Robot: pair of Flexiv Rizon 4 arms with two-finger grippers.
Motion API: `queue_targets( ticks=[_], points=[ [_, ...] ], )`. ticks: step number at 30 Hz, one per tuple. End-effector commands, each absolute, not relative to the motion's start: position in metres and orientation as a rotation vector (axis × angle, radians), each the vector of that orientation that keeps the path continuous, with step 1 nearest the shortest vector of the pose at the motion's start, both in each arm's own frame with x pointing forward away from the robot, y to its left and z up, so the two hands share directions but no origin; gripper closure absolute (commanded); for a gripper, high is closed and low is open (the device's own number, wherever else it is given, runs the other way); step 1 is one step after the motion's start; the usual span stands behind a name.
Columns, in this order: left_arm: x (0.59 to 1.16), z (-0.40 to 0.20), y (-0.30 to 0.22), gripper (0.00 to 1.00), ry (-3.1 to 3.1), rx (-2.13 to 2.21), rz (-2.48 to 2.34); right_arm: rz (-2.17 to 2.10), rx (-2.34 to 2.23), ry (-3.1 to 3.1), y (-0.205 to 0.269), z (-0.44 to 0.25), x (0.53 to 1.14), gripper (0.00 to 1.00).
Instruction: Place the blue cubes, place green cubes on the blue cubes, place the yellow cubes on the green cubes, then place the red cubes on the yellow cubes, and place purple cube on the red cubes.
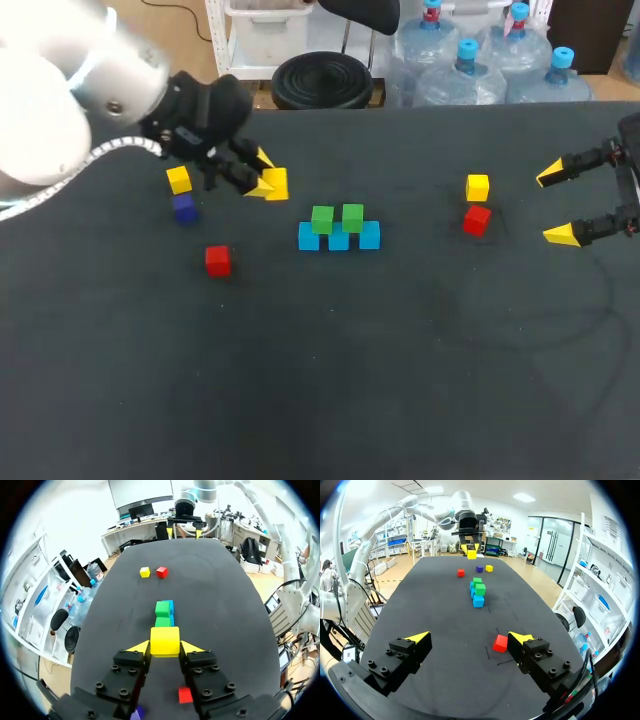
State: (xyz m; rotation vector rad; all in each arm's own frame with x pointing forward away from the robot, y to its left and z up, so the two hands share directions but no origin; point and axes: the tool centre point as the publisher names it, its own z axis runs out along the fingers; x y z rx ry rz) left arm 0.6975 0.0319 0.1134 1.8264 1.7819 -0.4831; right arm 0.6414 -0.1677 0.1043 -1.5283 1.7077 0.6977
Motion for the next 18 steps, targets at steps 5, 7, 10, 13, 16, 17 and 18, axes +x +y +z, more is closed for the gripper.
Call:
queue_targets(
  ticks=[5,7,10,13,16,17,18],
  points=[
    [0.712,0.104,0.004,1.00,1.779,1.877,-0.512,0.698,-1.528,1.706,-0.167,0.104,0.642,0.00],
    [0.713,0.103,-0.001,1.00,1.776,1.888,-0.510,0.698,-1.528,1.706,-0.167,0.104,0.642,0.00],
    [0.713,0.103,-0.007,1.00,1.772,1.892,-0.512,0.698,-1.528,1.706,-0.167,0.104,0.642,0.00],
    [0.712,0.101,-0.013,1.00,1.772,1.887,-0.520,0.698,-1.528,1.706,-0.167,0.104,0.642,0.00],
    [0.710,0.097,-0.018,1.00,1.775,1.882,-0.532,0.698,-1.528,1.706,-0.167,0.104,0.642,0.00],
    [0.709,0.096,-0.019,1.00,1.777,1.876,-0.540,0.698,-1.528,1.706,-0.167,0.104,0.642,0.00],
    [0.709,0.095,-0.021,1.00,1.778,1.873,-0.543,0.698,-1.528,1.706,-0.167,0.104,0.642,0.00]
  ],
)
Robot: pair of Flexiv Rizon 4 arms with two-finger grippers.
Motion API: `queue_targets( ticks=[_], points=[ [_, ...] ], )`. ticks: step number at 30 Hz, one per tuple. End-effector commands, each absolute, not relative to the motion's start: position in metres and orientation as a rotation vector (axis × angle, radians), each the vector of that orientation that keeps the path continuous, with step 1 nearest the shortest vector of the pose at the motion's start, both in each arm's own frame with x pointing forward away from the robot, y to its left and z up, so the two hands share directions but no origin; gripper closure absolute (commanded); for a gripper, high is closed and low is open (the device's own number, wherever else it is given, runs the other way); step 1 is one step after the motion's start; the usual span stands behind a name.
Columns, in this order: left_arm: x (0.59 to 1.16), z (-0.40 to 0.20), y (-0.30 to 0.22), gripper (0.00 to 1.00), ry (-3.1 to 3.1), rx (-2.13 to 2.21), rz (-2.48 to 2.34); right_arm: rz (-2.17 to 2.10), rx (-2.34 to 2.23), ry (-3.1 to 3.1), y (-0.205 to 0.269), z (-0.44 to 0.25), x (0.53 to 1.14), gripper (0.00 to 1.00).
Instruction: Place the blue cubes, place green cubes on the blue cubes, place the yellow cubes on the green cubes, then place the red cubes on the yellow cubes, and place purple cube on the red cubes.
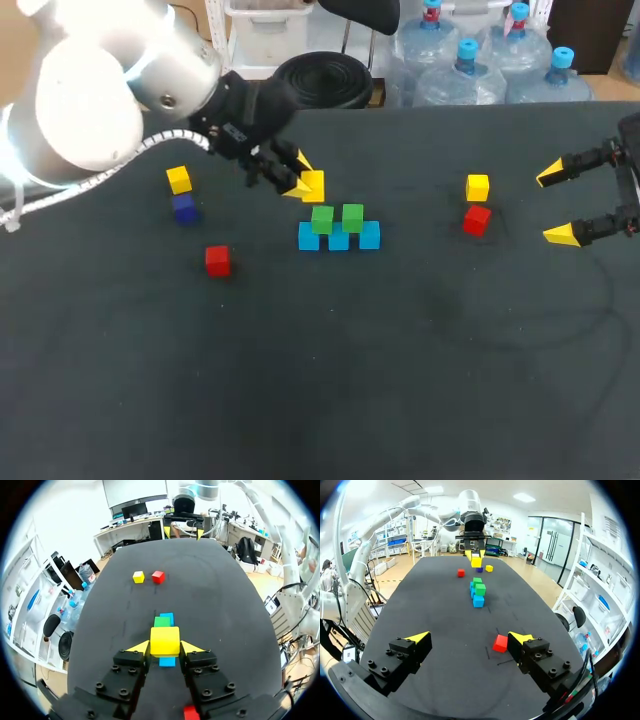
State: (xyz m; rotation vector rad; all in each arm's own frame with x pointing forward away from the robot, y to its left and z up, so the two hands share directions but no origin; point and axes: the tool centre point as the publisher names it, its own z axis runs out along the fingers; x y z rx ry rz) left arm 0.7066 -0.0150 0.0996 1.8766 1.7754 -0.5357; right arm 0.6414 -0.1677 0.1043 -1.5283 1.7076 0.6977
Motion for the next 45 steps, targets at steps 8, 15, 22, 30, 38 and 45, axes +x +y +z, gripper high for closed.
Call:
queue_targets(
  ticks=[8,15,22,30,38,45],
  points=[
    [0.708,0.088,-0.035,1.00,1.773,1.858,-0.564,0.698,-1.528,1.706,-0.167,0.104,0.642,0.00],
    [0.708,0.080,-0.044,1.00,1.767,1.870,-0.583,0.698,-1.528,1.706,-0.167,0.104,0.642,0.00],
    [0.711,0.073,-0.044,1.00,1.782,1.877,-0.588,0.698,-1.528,1.706,-0.167,0.104,0.642,0.00],
    [0.715,0.069,-0.043,1.00,1.797,1.887,-0.579,0.698,-1.528,1.706,-0.167,0.104,0.642,0.00],
    [0.716,0.068,-0.047,1.00,1.804,1.898,-0.573,0.698,-1.528,1.706,-0.167,0.104,0.642,0.00],
    [0.719,0.066,-0.048,1.00,1.817,1.895,-0.568,0.698,-1.528,1.706,-0.167,0.104,0.642,0.00]
  ],
)
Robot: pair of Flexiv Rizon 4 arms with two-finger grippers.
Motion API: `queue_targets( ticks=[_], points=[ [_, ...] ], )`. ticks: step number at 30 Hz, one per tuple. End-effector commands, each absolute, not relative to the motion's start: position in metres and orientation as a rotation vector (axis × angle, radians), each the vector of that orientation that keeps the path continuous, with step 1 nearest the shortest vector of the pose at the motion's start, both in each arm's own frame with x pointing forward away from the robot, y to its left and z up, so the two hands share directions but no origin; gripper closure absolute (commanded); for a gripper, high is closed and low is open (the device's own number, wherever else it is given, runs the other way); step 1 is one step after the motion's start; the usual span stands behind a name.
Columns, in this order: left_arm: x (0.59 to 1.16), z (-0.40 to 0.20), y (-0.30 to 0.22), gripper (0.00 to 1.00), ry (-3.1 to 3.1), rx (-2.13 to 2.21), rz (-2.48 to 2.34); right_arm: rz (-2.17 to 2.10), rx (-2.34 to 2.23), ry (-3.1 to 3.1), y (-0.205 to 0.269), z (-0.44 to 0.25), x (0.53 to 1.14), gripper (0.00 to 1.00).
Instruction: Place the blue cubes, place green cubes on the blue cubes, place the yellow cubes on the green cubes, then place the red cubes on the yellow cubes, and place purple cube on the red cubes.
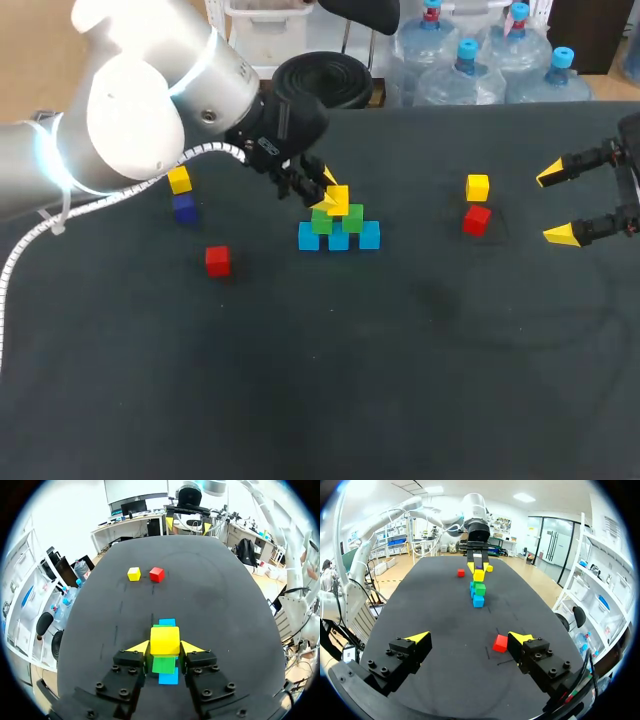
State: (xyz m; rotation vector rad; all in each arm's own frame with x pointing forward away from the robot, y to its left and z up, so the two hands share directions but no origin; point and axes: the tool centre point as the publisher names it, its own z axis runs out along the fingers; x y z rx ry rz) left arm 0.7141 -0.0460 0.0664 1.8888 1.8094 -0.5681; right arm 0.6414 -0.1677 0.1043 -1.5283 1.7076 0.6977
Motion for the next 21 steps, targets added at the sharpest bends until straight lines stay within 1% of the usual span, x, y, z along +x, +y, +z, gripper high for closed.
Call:
queue_targets(
  ticks=[1,21],
  points=[
    [0.7192,0.0654,-0.0475,1.00,1.819,1.895,-0.566,0.698,-1.528,1.706,-0.1674,0.1037,0.6418,0.00],
    [0.7216,0.0608,-0.0450,1.00,1.844,1.893,-0.565,0.698,-1.528,1.706,-0.1674,0.1037,0.6418,0.00]
  ],
)
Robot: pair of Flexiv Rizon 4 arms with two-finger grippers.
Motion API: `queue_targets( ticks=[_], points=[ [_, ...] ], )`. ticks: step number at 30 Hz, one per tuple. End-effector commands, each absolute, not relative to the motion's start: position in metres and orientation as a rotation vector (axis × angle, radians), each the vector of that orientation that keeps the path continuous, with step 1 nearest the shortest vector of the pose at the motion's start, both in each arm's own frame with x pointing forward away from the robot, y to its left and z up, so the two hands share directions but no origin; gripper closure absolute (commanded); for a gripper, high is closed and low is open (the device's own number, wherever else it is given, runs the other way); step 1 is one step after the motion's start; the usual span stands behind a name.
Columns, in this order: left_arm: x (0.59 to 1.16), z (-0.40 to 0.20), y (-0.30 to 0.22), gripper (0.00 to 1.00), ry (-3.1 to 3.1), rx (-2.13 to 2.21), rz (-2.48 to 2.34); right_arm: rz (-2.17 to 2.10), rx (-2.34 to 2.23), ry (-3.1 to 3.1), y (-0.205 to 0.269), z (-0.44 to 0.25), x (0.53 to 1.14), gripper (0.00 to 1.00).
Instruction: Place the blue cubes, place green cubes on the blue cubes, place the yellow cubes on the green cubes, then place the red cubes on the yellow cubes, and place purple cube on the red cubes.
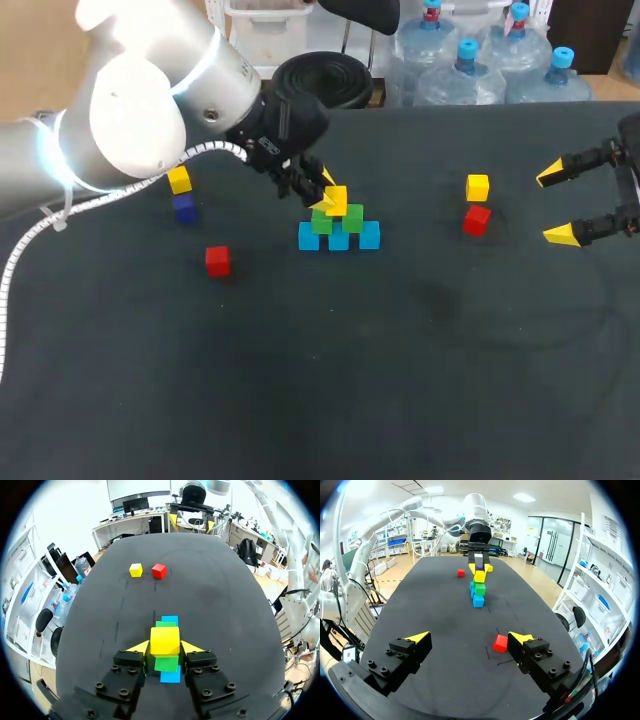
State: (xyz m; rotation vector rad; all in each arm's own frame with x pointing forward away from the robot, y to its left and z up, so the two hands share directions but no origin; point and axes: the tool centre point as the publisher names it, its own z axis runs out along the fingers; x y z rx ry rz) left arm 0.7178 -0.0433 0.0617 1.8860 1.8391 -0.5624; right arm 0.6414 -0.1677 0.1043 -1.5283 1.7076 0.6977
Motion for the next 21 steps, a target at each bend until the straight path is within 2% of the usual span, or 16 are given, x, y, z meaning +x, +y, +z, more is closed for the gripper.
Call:
queue_targets(
  ticks=[1,21],
  points=[
    [0.7218,0.0605,-0.0451,1.00,1.844,1.894,-0.566,0.698,-1.528,1.706,-0.1674,0.1037,0.6418,0.00],
    [0.7257,0.0575,-0.0449,1.00,1.863,1.894,-0.566,0.698,-1.528,1.706,-0.1674,0.1037,0.6418,0.00]
  ],
)
